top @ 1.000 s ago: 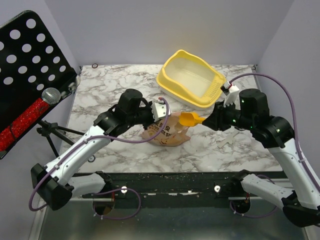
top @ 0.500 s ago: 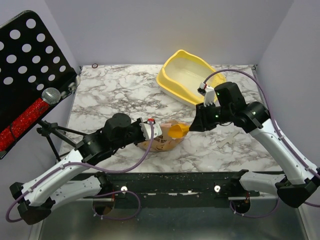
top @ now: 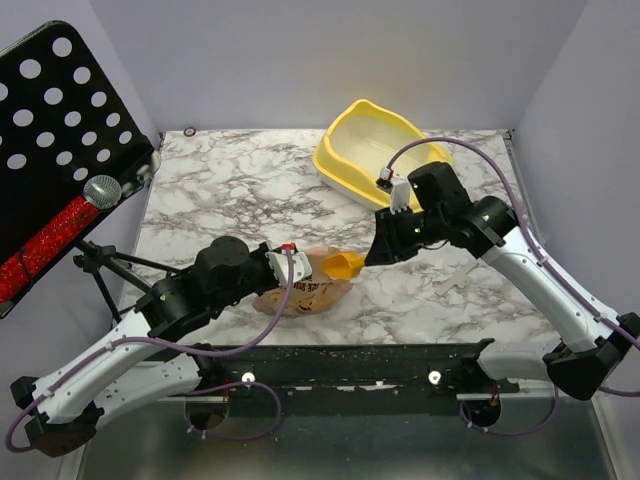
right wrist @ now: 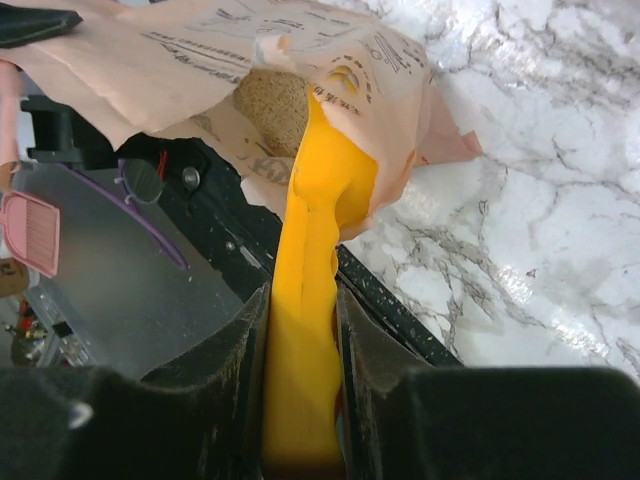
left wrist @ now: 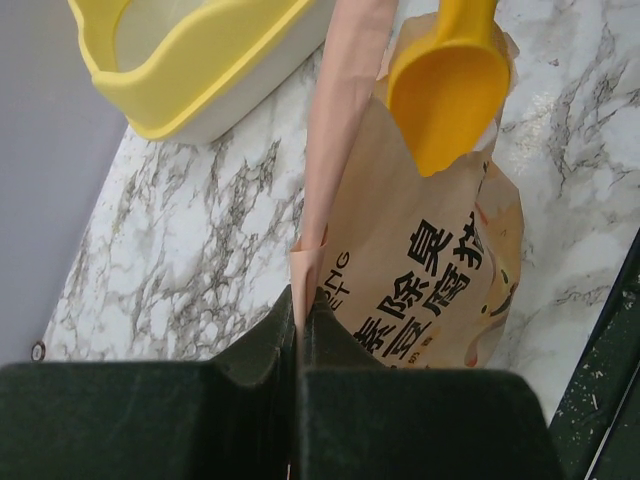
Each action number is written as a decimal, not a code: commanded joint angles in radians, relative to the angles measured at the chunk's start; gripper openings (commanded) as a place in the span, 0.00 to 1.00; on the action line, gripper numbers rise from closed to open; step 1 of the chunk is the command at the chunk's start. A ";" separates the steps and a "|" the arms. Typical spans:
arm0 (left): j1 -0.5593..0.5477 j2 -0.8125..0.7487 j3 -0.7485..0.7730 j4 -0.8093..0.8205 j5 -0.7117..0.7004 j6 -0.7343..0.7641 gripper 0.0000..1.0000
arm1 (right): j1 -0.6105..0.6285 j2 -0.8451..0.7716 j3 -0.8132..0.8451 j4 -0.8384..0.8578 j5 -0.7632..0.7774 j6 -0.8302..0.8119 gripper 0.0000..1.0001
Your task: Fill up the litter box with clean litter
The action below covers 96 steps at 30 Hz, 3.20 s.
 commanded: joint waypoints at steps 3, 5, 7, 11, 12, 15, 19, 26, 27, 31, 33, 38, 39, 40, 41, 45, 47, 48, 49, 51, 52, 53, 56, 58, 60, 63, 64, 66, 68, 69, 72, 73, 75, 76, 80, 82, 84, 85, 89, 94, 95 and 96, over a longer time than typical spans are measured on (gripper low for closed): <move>-0.011 0.075 0.007 0.118 0.035 -0.099 0.00 | 0.001 0.027 -0.144 0.014 -0.095 0.004 0.00; -0.012 0.092 -0.014 0.146 0.014 -0.142 0.00 | -0.001 0.033 -0.194 0.057 -0.129 0.013 0.00; -0.014 0.100 -0.046 0.170 0.015 -0.166 0.00 | -0.001 0.039 -0.245 0.104 -0.169 0.025 0.00; -0.026 0.077 -0.126 0.262 -0.008 -0.217 0.00 | -0.012 0.047 -0.360 0.229 -0.207 0.059 0.00; -0.031 0.066 -0.144 0.291 0.000 -0.223 0.00 | -0.016 0.048 -0.389 0.267 -0.221 0.076 0.00; -0.034 0.031 -0.175 0.347 0.037 -0.245 0.03 | -0.024 0.044 -0.470 0.413 -0.255 0.131 0.00; -0.034 0.032 -0.181 0.322 0.046 -0.209 0.00 | -0.025 0.004 -0.541 0.568 -0.253 0.198 0.00; -0.034 0.046 -0.172 0.322 -0.044 -0.128 0.00 | -0.047 -0.094 -0.621 0.756 -0.239 0.261 0.00; -0.034 0.040 -0.174 0.331 -0.063 -0.116 0.00 | -0.048 -0.099 -0.639 0.807 -0.247 0.280 0.00; -0.034 0.041 -0.154 0.362 -0.095 -0.026 0.00 | -0.051 -0.110 -0.730 1.006 -0.259 0.375 0.00; -0.032 0.067 -0.132 0.362 -0.085 0.025 0.00 | -0.051 -0.113 -0.763 1.089 -0.267 0.422 0.00; -0.023 0.193 -0.016 0.348 -0.003 0.182 0.00 | -0.051 -0.148 -0.855 1.270 -0.233 0.522 0.00; -0.003 0.218 0.015 0.348 0.027 0.211 0.00 | -0.051 -0.157 -0.877 1.299 -0.224 0.542 0.00; 0.026 0.241 0.052 0.336 0.070 0.232 0.00 | -0.053 -0.163 -0.892 1.322 -0.216 0.562 0.00; 0.067 0.268 0.087 0.322 0.137 0.249 0.00 | -0.052 -0.173 -0.911 1.345 -0.206 0.576 0.00; 0.219 0.370 0.239 0.267 0.374 0.304 0.00 | -0.051 -0.193 -1.001 1.479 -0.164 0.645 0.00; 0.233 0.423 0.303 0.244 0.386 0.355 0.00 | -0.051 -0.199 -1.036 1.531 -0.131 0.671 0.00; 0.236 0.457 0.344 0.227 0.391 0.363 0.00 | -0.051 -0.202 -1.047 1.551 -0.117 0.674 0.00; 0.236 0.488 0.381 0.194 0.399 0.367 0.00 | -0.051 -0.202 -1.049 1.563 -0.114 0.674 0.00; 0.238 0.520 0.417 0.146 0.420 0.360 0.00 | -0.053 -0.200 -1.031 1.528 -0.110 0.665 0.00; 0.235 0.519 0.409 0.156 0.426 0.340 0.00 | -0.053 -0.200 -1.017 1.507 -0.113 0.656 0.00; 0.230 0.509 0.388 0.172 0.432 0.322 0.00 | -0.052 -0.199 -1.004 1.487 -0.123 0.651 0.00; 0.207 0.444 0.293 0.216 0.390 0.266 0.00 | -0.051 -0.199 -0.977 1.423 -0.120 0.636 0.00; 0.181 0.384 0.207 0.245 0.324 0.230 0.00 | -0.053 -0.203 -0.966 1.373 -0.094 0.630 0.00; 0.158 0.326 0.121 0.270 0.255 0.188 0.00 | -0.055 -0.200 -0.954 1.331 -0.084 0.625 0.00; 0.112 0.237 0.018 0.316 0.187 0.095 0.00 | -0.056 -0.197 -0.923 1.255 -0.051 0.620 0.00; 0.091 0.211 -0.012 0.325 0.160 0.075 0.00 | -0.058 -0.202 -0.915 1.229 -0.029 0.616 0.00; 0.046 0.166 -0.061 0.348 0.104 0.038 0.00 | -0.064 -0.212 -0.902 1.174 0.011 0.608 0.00; 0.008 0.126 -0.100 0.345 0.075 0.013 0.00 | -0.070 -0.223 -0.880 1.107 0.055 0.594 0.00; -0.006 0.111 -0.111 0.339 0.039 0.002 0.00 | -0.071 -0.232 -0.868 1.065 0.083 0.585 0.00; -0.044 0.080 -0.149 0.327 0.009 -0.010 0.00 | -0.081 -0.265 -0.856 0.990 0.165 0.579 0.00; -0.055 0.072 -0.158 0.328 0.004 -0.011 0.00 | -0.087 -0.277 -0.856 0.985 0.182 0.579 0.00; -0.069 0.060 -0.175 0.334 -0.002 -0.008 0.00 | -0.099 -0.294 -0.846 0.926 0.207 0.574 0.00; -0.072 0.055 -0.181 0.337 -0.003 -0.007 0.00 | -0.104 -0.298 -0.840 0.913 0.216 0.574 0.00; -0.075 0.049 -0.209 0.345 0.001 -0.005 0.00 | -0.117 -0.306 -0.813 0.875 0.225 0.579 0.00; -0.077 0.043 -0.224 0.350 0.014 -0.013 0.00 | -0.119 -0.306 -0.796 0.846 0.239 0.579 0.00; -0.081 0.038 -0.236 0.359 0.024 -0.016 0.00 | -0.121 -0.303 -0.777 0.823 0.262 0.574 0.00; -0.083 0.037 -0.240 0.359 0.027 -0.018 0.00 | -0.121 -0.301 -0.771 0.813 0.271 0.576 0.00; -0.089 0.025 -0.249 0.365 0.021 -0.019 0.00 | -0.122 -0.292 -0.738 0.786 0.297 0.565 0.00; -0.095 0.006 -0.255 0.379 0.017 -0.024 0.00 | -0.124 -0.278 -0.699 0.743 0.324 0.536 0.00; -0.095 0.002 -0.259 0.386 0.012 -0.024 0.00 | -0.124 -0.272 -0.693 0.740 0.316 0.528 0.00; -0.095 0.000 -0.258 0.391 0.005 -0.025 0.00 | -0.124 -0.266 -0.690 0.737 0.310 0.522 0.00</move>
